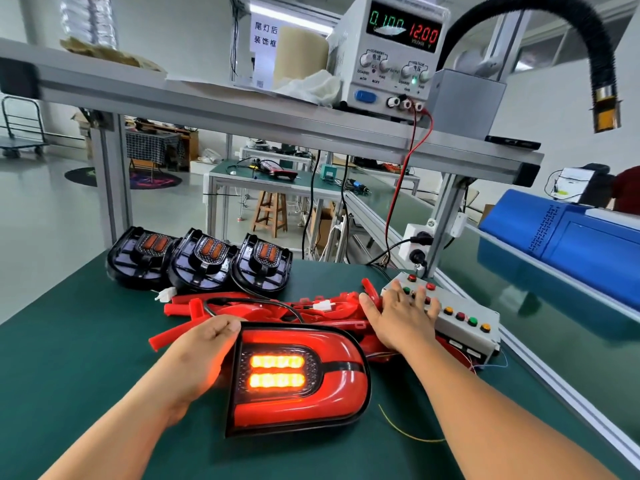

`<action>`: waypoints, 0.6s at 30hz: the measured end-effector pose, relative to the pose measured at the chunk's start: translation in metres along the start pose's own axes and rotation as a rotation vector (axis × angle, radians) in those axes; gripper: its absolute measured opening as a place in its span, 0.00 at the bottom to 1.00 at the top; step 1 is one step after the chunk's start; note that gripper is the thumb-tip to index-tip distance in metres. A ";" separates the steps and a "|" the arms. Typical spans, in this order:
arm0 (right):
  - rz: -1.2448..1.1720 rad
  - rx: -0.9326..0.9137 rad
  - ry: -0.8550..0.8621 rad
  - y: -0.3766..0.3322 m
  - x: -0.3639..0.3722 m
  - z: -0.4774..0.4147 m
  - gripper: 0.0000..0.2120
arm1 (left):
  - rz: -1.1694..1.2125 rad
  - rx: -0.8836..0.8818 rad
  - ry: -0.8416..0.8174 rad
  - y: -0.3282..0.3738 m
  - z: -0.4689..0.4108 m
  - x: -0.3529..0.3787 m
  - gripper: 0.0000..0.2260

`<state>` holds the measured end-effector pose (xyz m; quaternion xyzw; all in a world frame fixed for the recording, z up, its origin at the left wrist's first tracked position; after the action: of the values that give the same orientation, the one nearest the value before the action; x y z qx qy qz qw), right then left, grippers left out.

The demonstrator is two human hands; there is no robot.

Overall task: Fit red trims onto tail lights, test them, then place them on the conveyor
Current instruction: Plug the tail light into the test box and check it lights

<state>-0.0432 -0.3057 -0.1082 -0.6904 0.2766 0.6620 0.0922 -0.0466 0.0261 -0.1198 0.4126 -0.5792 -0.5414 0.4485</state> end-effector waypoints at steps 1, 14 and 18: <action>-0.003 0.001 -0.001 0.001 0.000 0.000 0.46 | 0.015 -0.017 -0.016 -0.001 0.000 0.001 0.14; 0.114 -0.150 -0.039 0.002 -0.010 0.002 0.41 | -0.018 -0.005 0.002 -0.002 -0.001 0.000 0.13; 0.120 -0.163 -0.050 0.004 -0.007 0.001 0.40 | -0.008 -0.009 0.012 0.000 -0.001 0.000 0.13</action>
<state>-0.0460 -0.3064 -0.1010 -0.6612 0.2600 0.7037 0.0027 -0.0458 0.0260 -0.1200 0.4161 -0.5724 -0.5433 0.4517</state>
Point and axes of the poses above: each hand's wrist, its own z-axis away from the middle knuckle, its own x-axis out of the palm, y = z × x, the point moved 5 cm from there along -z, towards the middle knuckle, and after that the axes turned 15 degrees about z, right-handed, at the moved point
